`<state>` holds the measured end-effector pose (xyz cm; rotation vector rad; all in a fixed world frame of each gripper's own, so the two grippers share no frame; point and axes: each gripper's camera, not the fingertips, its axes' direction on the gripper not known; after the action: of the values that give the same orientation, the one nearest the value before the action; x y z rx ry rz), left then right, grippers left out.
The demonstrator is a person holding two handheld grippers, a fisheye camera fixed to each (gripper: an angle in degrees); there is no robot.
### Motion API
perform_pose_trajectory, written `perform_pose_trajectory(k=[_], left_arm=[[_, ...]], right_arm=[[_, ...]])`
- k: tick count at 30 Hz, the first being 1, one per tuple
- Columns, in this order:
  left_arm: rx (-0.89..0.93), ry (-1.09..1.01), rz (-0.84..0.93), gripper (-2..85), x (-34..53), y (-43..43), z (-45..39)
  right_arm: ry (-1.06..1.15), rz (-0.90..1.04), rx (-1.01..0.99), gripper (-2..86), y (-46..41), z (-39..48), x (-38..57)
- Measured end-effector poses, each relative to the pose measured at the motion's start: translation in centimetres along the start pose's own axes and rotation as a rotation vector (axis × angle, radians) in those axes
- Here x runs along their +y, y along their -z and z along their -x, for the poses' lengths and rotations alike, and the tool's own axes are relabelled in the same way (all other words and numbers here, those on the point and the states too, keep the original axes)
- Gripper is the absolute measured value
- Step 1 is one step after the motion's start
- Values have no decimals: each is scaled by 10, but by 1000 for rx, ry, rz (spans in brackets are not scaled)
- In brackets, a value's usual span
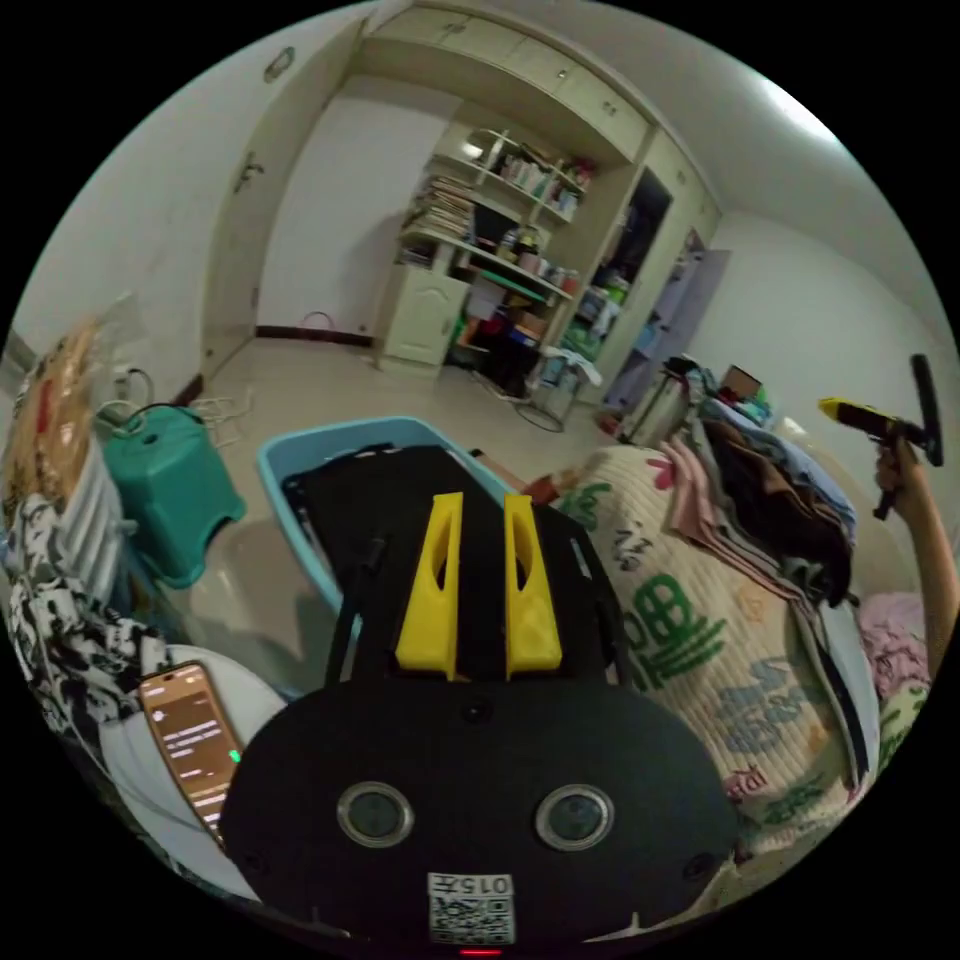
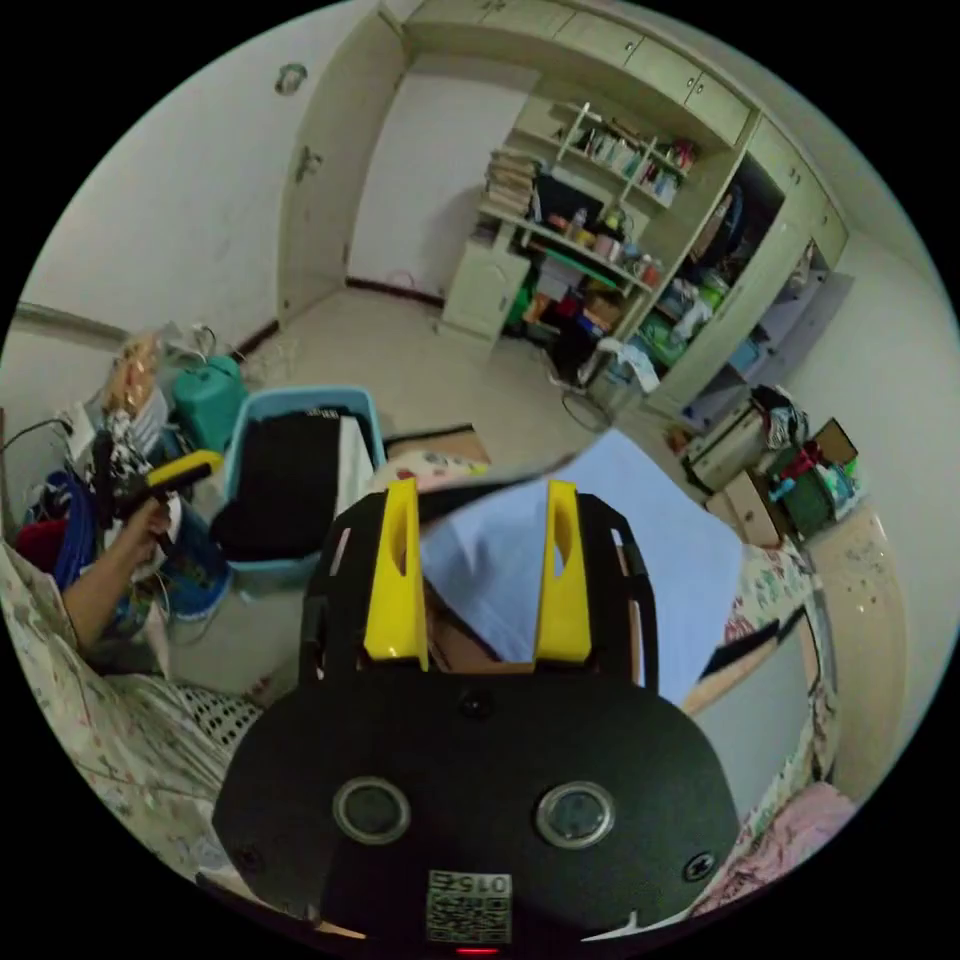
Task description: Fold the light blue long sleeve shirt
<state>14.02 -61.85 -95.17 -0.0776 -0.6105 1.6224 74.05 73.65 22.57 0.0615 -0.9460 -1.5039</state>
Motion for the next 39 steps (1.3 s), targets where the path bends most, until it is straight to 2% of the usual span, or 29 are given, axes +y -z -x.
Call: perform_pose_trajectory(k=[2, 3, 5, 10, 12, 17, 22, 30, 32, 35, 39], left_arm=[[85, -20, 9, 68, -1, -9, -18], [155, -42, 16, 68, -3, -15, -31], [253, -82, 38, 68, -7, -26, -52], [469, -183, 86, 63, -11, -40, -103], [514, -222, 101, 60, -10, -41, -115], [561, -231, 79, 53, -8, -45, -125], [617, -234, 44, 7, -18, -59, -148], [718, -314, 75, 52, -24, -94, -192], [727, -323, 84, 54, -24, -104, -197], [745, -321, 109, 55, -24, -125, -204], [779, -341, 174, 56, -26, -160, -222]], right_arm=[[-18, 126, -60, 177, -24, -8, 2], [-6, 126, -37, 170, -29, -10, 6], [-60, 43, 1, 142, -13, -21, 8], [-413, -153, -270, 53, 50, -109, 21], [-526, -277, -372, 43, 94, -148, 37], [-514, -526, -400, 35, 221, -197, 65], [-592, -641, -297, 32, 336, -246, 109], [-795, -952, -317, 29, 471, -283, 221], [-857, -933, -198, 30, 493, -277, 236], [-1023, -741, 59, 32, 508, -270, 250], [-1298, -647, 127, 31, 503, -277, 281]])
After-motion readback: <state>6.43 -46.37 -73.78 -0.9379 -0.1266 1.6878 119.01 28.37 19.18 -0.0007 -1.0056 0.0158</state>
